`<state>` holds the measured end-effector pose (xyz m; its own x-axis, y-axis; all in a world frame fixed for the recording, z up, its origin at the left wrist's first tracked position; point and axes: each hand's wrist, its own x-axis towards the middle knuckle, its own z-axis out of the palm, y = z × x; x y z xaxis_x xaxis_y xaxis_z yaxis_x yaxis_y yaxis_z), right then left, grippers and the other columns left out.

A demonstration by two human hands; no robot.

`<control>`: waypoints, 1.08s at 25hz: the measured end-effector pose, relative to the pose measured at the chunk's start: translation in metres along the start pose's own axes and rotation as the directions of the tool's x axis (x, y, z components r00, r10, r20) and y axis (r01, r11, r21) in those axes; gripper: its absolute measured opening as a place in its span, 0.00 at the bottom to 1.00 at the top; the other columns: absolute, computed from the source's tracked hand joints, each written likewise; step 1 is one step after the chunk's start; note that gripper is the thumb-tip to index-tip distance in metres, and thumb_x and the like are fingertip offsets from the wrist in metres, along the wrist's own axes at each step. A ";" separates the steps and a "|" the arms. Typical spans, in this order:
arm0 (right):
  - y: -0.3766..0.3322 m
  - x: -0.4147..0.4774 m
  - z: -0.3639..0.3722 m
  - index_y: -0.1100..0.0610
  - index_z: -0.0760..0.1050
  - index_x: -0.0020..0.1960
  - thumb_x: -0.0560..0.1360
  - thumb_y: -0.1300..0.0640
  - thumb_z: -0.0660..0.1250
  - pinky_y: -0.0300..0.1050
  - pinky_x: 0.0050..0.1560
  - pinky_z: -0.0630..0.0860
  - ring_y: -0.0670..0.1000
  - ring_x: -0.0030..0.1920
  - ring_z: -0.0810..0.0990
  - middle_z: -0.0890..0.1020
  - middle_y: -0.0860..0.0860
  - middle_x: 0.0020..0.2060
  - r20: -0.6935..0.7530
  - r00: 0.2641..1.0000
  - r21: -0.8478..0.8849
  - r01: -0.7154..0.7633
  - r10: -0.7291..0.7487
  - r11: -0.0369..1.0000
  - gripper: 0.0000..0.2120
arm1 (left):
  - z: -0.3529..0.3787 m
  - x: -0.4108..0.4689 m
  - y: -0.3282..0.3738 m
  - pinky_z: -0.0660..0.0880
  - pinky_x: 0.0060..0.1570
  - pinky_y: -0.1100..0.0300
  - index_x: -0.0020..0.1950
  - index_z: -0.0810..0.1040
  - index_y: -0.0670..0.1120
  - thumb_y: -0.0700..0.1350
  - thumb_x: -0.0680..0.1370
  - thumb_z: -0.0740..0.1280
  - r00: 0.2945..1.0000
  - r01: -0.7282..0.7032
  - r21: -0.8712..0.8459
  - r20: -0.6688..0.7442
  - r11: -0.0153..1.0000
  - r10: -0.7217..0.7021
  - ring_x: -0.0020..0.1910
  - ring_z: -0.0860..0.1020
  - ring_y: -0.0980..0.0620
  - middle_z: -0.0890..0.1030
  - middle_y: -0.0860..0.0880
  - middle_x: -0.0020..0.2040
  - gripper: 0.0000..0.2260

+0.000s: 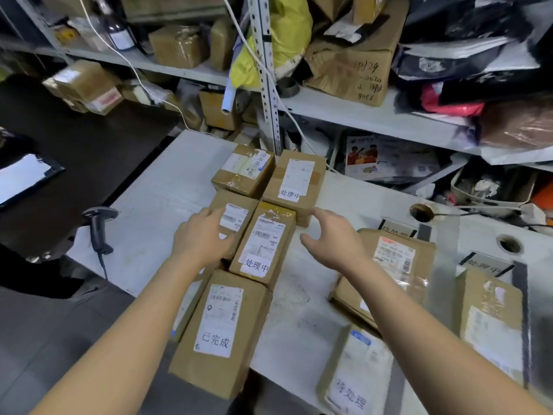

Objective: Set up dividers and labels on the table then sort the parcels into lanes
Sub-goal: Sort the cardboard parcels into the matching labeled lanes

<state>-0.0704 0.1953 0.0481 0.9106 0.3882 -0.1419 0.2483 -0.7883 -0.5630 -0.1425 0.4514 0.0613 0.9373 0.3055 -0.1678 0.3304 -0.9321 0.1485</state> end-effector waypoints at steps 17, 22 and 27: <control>-0.050 0.032 0.131 0.51 0.64 0.78 0.76 0.46 0.74 0.51 0.56 0.83 0.49 0.55 0.83 0.80 0.49 0.62 0.073 0.740 0.482 -0.613 0.669 0.626 0.35 | 0.094 0.074 -0.041 0.77 0.57 0.53 0.68 0.74 0.45 0.53 0.79 0.69 0.921 -0.261 -0.456 0.145 0.851 0.361 0.63 0.73 0.46 0.72 0.48 0.62 0.21; -0.051 0.022 0.139 0.46 0.78 0.67 0.77 0.47 0.72 0.55 0.54 0.84 0.48 0.54 0.85 0.86 0.45 0.55 0.073 0.774 0.540 -0.561 0.629 0.627 0.19 | 0.101 0.068 -0.029 0.76 0.53 0.56 0.63 0.75 0.44 0.48 0.79 0.70 0.933 -0.236 -0.482 0.129 0.844 0.335 0.59 0.73 0.47 0.68 0.48 0.58 0.15; -0.057 0.019 0.125 0.41 0.81 0.59 0.77 0.51 0.71 0.55 0.53 0.85 0.47 0.51 0.87 0.88 0.45 0.51 0.064 0.776 0.658 -0.506 0.628 0.558 0.12 | 0.084 0.067 -0.018 0.77 0.47 0.53 0.68 0.74 0.49 0.48 0.79 0.68 0.936 -0.206 -0.534 0.138 0.820 0.324 0.54 0.76 0.47 0.71 0.48 0.58 0.17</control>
<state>-0.1087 0.3077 -0.0242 0.8413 -0.1636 -0.5153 -0.5392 -0.3220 -0.7782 -0.0951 0.4718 -0.0347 0.9690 -0.0432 -0.2431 0.1375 -0.7231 0.6769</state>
